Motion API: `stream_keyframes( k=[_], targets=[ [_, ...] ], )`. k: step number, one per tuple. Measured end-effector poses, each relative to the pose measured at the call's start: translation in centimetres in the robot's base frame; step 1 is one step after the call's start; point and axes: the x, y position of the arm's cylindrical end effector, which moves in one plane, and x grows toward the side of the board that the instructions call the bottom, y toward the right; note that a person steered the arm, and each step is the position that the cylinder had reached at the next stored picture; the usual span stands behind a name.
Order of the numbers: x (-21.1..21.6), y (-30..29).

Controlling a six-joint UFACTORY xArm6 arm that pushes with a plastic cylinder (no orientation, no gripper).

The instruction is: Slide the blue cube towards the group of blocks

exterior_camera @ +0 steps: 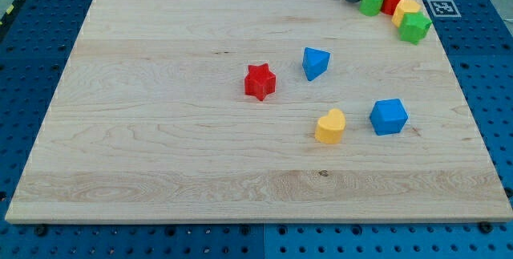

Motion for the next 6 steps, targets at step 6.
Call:
stream_keyframes(
  k=[6],
  targets=[
    [17.3, -7.2]
  ],
)
